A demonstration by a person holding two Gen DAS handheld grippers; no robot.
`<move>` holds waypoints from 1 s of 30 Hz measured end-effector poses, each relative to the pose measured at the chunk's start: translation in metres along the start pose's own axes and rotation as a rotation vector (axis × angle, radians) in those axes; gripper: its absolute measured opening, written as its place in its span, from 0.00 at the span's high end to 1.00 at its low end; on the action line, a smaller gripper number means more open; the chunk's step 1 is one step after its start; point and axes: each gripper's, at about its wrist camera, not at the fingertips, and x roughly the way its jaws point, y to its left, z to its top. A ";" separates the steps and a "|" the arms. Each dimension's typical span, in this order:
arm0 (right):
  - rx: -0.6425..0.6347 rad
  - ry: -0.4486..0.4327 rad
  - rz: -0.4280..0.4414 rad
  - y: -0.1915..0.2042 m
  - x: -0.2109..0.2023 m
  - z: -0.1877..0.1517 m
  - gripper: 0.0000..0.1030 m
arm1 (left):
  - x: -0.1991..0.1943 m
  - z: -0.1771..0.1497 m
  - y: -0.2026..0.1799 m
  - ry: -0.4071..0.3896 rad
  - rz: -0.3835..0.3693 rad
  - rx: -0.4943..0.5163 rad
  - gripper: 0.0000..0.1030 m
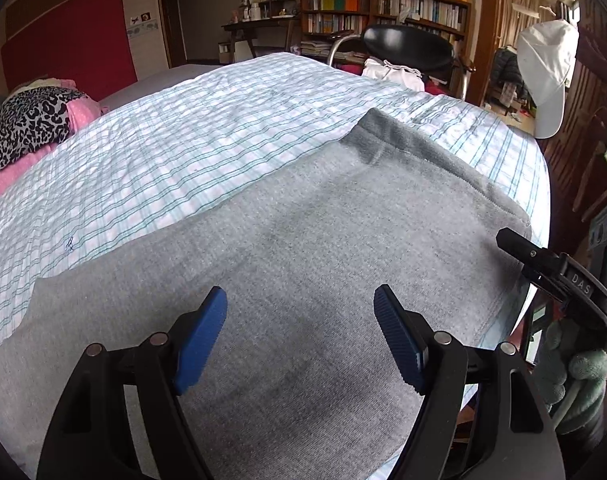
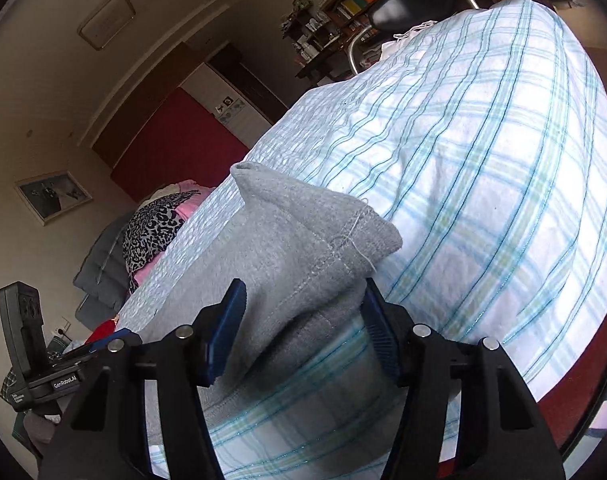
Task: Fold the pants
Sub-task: 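Grasp the pant leg hem with the right gripper and lift it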
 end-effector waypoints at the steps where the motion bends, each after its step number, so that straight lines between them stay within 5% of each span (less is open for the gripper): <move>1: 0.020 -0.005 0.000 -0.001 0.001 0.002 0.55 | 0.001 0.003 -0.002 0.002 -0.006 0.004 0.27; 3: 0.049 -0.011 0.006 -0.002 0.001 0.005 0.71 | 0.005 0.008 -0.005 0.008 -0.025 0.007 0.27; 6: -0.015 -0.037 0.004 0.013 0.001 0.009 0.77 | 0.008 0.015 -0.007 0.020 -0.079 0.002 0.27; 13: -0.389 -0.134 0.008 0.097 -0.010 -0.007 0.80 | 0.002 0.043 0.001 0.017 -0.252 -0.077 0.27; 16: -0.523 -0.141 0.013 0.128 -0.007 -0.023 0.80 | -0.008 0.056 0.005 -0.013 -0.306 -0.096 0.14; 30: -0.829 -0.067 0.103 0.193 0.006 -0.088 0.80 | 0.010 0.065 0.043 0.080 -0.473 -0.222 0.14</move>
